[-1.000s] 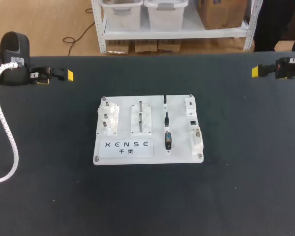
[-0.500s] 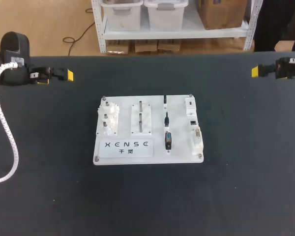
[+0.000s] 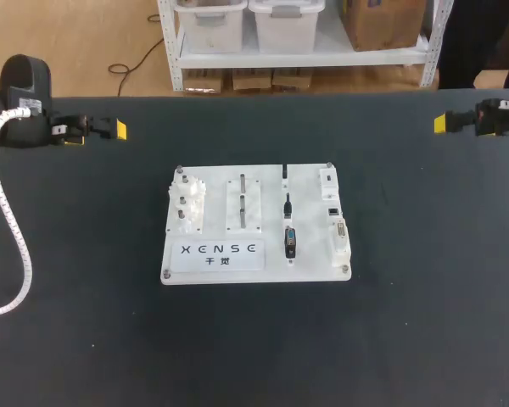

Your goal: Insert the USB connector, Ethernet cable, and multi-pin plug into their matching sockets one by one.

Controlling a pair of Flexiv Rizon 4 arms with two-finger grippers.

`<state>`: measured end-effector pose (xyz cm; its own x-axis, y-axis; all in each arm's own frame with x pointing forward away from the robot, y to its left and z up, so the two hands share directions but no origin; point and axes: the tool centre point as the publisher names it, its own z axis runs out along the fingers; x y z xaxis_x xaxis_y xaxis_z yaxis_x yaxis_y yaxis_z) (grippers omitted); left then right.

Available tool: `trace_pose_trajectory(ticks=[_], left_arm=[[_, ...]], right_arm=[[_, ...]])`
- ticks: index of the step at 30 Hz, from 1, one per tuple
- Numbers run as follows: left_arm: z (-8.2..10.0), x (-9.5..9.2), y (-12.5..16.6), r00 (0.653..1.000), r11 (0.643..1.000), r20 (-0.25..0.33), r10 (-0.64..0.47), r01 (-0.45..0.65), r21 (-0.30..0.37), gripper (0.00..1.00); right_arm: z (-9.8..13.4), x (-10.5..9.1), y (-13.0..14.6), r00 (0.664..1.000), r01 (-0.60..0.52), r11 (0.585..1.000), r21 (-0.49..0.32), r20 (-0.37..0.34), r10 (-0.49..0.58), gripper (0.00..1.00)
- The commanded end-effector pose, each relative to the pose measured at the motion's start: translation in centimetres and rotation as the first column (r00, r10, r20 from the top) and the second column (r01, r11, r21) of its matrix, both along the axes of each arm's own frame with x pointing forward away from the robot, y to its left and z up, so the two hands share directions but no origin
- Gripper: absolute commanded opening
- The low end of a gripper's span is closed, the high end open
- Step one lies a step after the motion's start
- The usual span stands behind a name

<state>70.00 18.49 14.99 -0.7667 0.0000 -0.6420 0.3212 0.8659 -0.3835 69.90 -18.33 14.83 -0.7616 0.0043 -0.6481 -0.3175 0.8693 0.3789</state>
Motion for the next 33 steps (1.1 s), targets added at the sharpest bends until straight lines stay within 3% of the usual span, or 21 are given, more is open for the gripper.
trace_pose_trajectory(ticks=[1,29,31,33], left_arm=[[0.0,0.0,0.0,1.0,1.0,0.0,0.0,0.0,0.0,1.0],[0.0,0.0,0.0,1.0,1.0,0.0,0.0,0.0,0.0,1.0],[0.0,0.0,0.0,1.0,1.0,0.0,0.0,0.0,0.0,1.0],[0.0,0.0,0.0,1.0,1.0,0.0,0.0,0.0,0.0,1.0]], right_arm=[[0.0,0.0,0.0,1.0,0.001,1.0,-0.001,0.0,-0.001,1.0],[0.0,0.0,0.0,1.0,0.001,1.0,-0.001,0.0,-0.001,1.0],[0.1,0.6,0.8,0.998,-0.005,0.995,-0.096,-0.062,-0.001,1.0],[0.2,1.4,1.7,0.988,0.054,0.988,-0.147,-0.138,-0.074,1.0]])
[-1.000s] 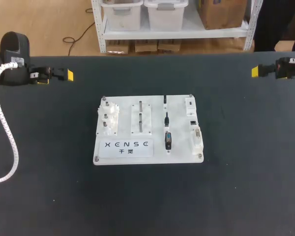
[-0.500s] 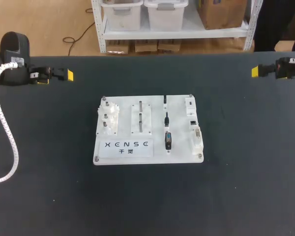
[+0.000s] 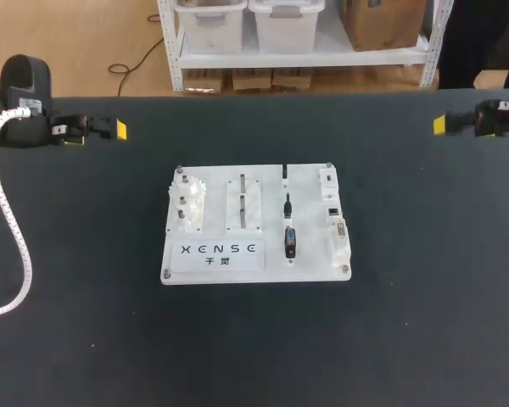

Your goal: Insert the USB connector, Ethernet cable, and multi-pin plug into their matching sockets one by one.

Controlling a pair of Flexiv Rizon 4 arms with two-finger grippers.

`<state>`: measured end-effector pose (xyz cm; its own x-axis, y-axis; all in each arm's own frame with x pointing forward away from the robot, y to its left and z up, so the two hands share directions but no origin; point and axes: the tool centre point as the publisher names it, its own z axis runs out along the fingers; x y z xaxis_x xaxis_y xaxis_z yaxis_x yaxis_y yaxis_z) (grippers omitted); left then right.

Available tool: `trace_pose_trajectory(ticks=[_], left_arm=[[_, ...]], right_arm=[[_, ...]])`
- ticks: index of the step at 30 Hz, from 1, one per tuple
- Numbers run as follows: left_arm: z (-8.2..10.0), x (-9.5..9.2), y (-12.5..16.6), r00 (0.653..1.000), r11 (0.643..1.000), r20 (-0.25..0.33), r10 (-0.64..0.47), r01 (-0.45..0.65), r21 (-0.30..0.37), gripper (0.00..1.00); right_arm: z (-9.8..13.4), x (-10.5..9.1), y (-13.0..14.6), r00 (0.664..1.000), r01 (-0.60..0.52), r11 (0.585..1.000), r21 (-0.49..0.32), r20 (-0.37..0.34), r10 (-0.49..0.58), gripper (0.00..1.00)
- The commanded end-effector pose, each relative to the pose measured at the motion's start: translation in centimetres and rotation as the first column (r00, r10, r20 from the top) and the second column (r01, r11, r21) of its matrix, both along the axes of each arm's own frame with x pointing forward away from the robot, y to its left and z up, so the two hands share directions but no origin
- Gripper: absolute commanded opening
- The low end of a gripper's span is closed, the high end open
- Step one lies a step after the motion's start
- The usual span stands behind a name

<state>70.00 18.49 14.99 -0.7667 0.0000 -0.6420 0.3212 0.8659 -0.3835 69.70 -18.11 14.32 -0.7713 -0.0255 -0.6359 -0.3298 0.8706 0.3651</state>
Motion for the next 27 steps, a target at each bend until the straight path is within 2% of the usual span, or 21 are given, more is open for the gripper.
trace_pose_trajectory(ticks=[1,7,12,17,23,27], left_arm=[[0.0,0.0,0.0,1.0,1.0,0.0,0.0,0.0,0.0,1.0],[0.0,0.0,0.0,1.0,1.0,0.0,0.0,0.0,0.0,1.0],[0.0,0.0,0.0,1.0,1.0,0.0,0.0,0.0,0.0,1.0],[0.0,0.0,0.0,1.0,1.0,0.0,0.0,0.0,0.0,1.0],[0.0,0.0,0.0,1.0,1.0,0.0,0.0,0.0,0.0,1.0],[0.0,0.0,0.0,1.0,1.0,0.0,0.0,0.0,0.0,1.0]], right_arm=[[1.1,1.9,1.9,0.986,0.099,0.987,-0.129,-0.124,-0.115,1.0],[3.1,3.2,6.4,0.972,0.15,0.96,-0.238,-0.143,-0.187,1.0],[3.4,2.8,11.1,0.964,0.145,0.948,-0.284,-0.173,-0.199,1.0],[1.5,2.3,15.1,0.95,0.146,0.925,-0.352,-0.211,-0.231,1.0],[-2.6,2.0,18.6,0.921,0.104,0.918,-0.382,-0.311,-0.233,1.0],[-5.3,2.2,20.1,0.903,0.089,0.909,-0.406,-0.352,-0.246,1.0]])
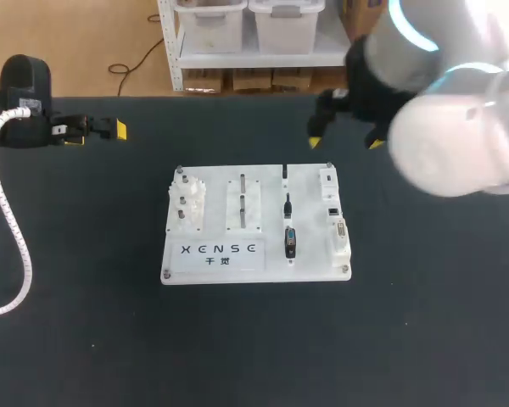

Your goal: Insert the USB connector, Ethernet cable, and multi-pin plug into their matching sockets one by one.

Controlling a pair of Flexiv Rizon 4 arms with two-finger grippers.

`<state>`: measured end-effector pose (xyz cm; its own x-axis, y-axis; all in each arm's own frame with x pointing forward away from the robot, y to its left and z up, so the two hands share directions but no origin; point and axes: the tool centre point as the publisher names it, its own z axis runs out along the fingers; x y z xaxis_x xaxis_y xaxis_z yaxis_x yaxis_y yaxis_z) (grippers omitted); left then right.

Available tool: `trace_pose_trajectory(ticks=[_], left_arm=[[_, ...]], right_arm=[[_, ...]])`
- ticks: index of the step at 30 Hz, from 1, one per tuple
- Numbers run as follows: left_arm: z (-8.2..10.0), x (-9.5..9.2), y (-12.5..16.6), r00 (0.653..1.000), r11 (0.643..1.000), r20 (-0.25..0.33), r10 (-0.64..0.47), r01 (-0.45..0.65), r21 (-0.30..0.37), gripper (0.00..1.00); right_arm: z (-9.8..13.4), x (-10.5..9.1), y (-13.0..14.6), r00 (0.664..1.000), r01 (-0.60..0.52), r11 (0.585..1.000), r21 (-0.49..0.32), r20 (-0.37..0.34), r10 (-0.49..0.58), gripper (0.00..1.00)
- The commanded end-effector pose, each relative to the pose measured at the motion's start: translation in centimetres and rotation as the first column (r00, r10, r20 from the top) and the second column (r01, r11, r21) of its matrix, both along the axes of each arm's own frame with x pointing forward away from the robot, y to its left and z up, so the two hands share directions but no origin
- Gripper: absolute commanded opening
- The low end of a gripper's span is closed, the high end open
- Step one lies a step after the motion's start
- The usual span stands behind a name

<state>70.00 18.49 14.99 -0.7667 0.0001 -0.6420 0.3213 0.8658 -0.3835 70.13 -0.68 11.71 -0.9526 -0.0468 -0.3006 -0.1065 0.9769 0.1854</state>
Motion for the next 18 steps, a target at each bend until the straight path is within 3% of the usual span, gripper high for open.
trace_pose_trajectory(ticks=[1,9,13,18], left_arm=[[0.0,0.0,0.0,1.0,1.0,0.0,0.0,0.0,0.0,1.0],[0.0,0.0,0.0,1.0,1.0,0.0,0.0,0.0,0.0,1.0],[0.0,0.0,0.0,1.0,1.0,0.0,0.0,0.0,0.0,1.0],[0.0,0.0,0.0,1.0,1.0,0.0,0.0,0.0,0.0,1.0]], right_arm=[[-3.3,1.7,3.0,0.998,0.033,0.992,-0.124,-0.049,-0.04,1.0],[-6.3,2.2,4.7,0.997,0.041,0.986,-0.162,-0.059,-0.051,1.0],[-6.6,2.6,4.9,0.998,0.067,0.993,-0.093,-0.002,-0.067,1.0],[-6.6,2.6,4.9,0.998,0.067,0.993,-0.093,-0.002,-0.067,1.0]])
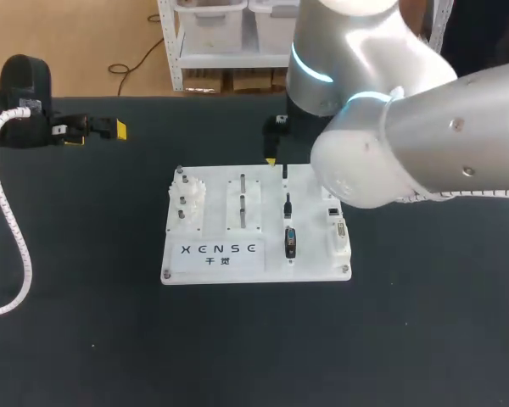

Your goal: Insert the USB connector, Ethernet cable, and multi-pin plug into their matching sockets one by one.

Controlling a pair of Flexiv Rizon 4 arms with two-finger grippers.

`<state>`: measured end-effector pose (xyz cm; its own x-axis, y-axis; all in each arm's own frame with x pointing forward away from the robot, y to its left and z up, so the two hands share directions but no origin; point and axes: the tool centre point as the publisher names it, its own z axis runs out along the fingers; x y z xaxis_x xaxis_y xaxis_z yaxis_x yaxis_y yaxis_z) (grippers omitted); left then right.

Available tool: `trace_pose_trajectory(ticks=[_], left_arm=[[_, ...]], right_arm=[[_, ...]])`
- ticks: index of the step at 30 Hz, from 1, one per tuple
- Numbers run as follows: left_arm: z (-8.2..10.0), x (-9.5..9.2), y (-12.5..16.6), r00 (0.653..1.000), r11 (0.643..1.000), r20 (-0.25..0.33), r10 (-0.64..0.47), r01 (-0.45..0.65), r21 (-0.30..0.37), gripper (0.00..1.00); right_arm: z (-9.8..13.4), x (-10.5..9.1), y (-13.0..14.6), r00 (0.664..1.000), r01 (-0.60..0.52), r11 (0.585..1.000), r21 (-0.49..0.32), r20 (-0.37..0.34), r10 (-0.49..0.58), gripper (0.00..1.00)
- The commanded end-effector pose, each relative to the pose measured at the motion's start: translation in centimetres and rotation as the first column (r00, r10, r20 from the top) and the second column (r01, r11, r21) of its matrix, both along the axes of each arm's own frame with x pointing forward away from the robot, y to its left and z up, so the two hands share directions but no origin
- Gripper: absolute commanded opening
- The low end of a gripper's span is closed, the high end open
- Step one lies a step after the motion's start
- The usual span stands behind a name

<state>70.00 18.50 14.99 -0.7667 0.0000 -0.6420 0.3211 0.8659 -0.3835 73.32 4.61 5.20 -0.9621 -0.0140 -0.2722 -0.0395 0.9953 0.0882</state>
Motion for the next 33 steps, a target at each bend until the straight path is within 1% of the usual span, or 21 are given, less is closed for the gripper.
trace_pose_trajectory(ticks=[1,12,13,15,17,18,20,22,26,33], left_arm=[[0.0,0.0,0.0,1.0,1.0,0.0,0.0,0.0,0.0,1.0],[0.0,0.0,0.0,1.0,1.0,0.0,0.0,0.0,0.0,1.0],[0.0,0.0,0.0,1.0,1.0,0.0,0.0,0.0,0.0,1.0],[0.0,0.0,0.0,1.0,1.0,0.0,0.0,0.0,0.0,1.0],[0.0,0.0,0.0,1.0,1.0,0.0,0.0,0.0,0.0,1.0],[0.0,0.0,0.0,1.0,1.0,0.0,0.0,0.0,0.0,1.0],[0.0,0.0,0.0,1.0,1.0,0.0,0.0,0.0,0.0,1.0],[0.0,0.0,0.0,1.0,1.0,0.0,0.0,0.0,0.0,1.0],[0.0,0.0,0.0,1.0,1.0,0.0,0.0,0.0,0.0,1.0],[0.0,0.0,0.0,1.0,1.0,0.0,0.0,0.0,0.0,1.0]], right_arm=[[-0.1,-0.6,-0.4,1.0,0.002,1.0,0.006,0.022,-0.002,1.0],[-0.1,-0.6,-0.4,1.0,0.002,1.0,0.006,0.022,-0.002,1.0],[-0.3,-0.2,-0.6,0.999,0.035,0.999,0.007,0.001,-0.035,1.0],[-0.4,0.4,-0.6,0.998,0.062,0.998,0.01,-0.009,-0.061,1.0],[-0.5,1.1,-0.3,0.995,0.088,0.996,0.01,-0.038,-0.088,1.0],[-0.6,1.3,-0.1,0.995,0.094,0.996,0.006,-0.041,-0.093,1.0],[-0.7,1.6,0.3,0.994,0.097,0.995,0.005,-0.046,-0.096,1.0],[-0.8,1.8,0.5,0.993,0.101,0.995,0.008,-0.067,-0.101,1.0],[-1.3,1.9,0.8,0.99,0.106,0.994,-0.01,-0.092,-0.107,1.0],[-1.7,2.3,1.1,0.989,0.101,0.994,-0.032,-0.107,-0.103,1.0]])
